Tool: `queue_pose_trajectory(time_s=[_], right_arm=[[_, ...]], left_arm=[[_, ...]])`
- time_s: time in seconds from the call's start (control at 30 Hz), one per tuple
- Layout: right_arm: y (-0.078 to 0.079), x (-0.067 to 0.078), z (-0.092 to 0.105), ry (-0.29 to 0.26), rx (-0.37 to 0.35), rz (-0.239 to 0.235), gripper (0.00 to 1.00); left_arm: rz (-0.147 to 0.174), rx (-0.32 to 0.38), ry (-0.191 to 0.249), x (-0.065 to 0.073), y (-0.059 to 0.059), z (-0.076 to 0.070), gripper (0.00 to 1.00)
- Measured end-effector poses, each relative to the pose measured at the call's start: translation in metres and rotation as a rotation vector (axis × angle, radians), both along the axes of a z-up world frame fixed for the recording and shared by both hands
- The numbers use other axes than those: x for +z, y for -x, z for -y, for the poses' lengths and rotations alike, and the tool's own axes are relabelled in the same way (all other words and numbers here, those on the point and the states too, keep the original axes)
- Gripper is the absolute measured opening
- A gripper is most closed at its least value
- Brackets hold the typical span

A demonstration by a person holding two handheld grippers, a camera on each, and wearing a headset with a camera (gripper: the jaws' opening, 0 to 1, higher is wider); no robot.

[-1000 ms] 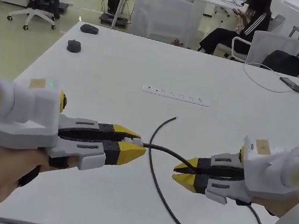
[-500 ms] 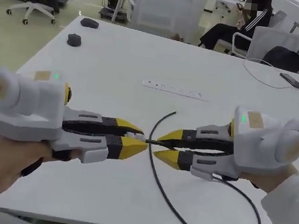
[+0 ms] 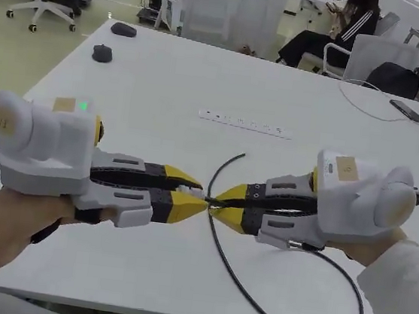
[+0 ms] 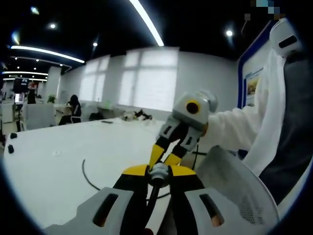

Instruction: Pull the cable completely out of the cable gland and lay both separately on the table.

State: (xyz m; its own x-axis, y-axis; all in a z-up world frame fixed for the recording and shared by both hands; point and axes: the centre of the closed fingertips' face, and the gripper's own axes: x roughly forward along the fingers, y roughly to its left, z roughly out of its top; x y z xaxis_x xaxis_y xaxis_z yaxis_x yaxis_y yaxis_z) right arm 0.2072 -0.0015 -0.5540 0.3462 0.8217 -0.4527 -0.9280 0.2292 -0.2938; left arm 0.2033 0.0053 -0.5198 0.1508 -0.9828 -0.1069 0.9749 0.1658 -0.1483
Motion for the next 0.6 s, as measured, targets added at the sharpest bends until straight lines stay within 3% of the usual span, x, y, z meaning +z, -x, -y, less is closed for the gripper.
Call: queue_pose_trajectory(time_s=[0.23, 0.6], right_arm=[[0.000, -0.004, 0.003, -0.006, -0.006, -0.008, 0.02], [-0.003, -0.014, 0.026, -0.009, -0.055, -0.039, 0.02]], left_arm=[[-0.007, 0.007, -0.001, -0.001, -0.001, -0.001, 0.17], [-0.011, 0.029, -0.001, 0.000, -0.007, -0.004, 0.17]])
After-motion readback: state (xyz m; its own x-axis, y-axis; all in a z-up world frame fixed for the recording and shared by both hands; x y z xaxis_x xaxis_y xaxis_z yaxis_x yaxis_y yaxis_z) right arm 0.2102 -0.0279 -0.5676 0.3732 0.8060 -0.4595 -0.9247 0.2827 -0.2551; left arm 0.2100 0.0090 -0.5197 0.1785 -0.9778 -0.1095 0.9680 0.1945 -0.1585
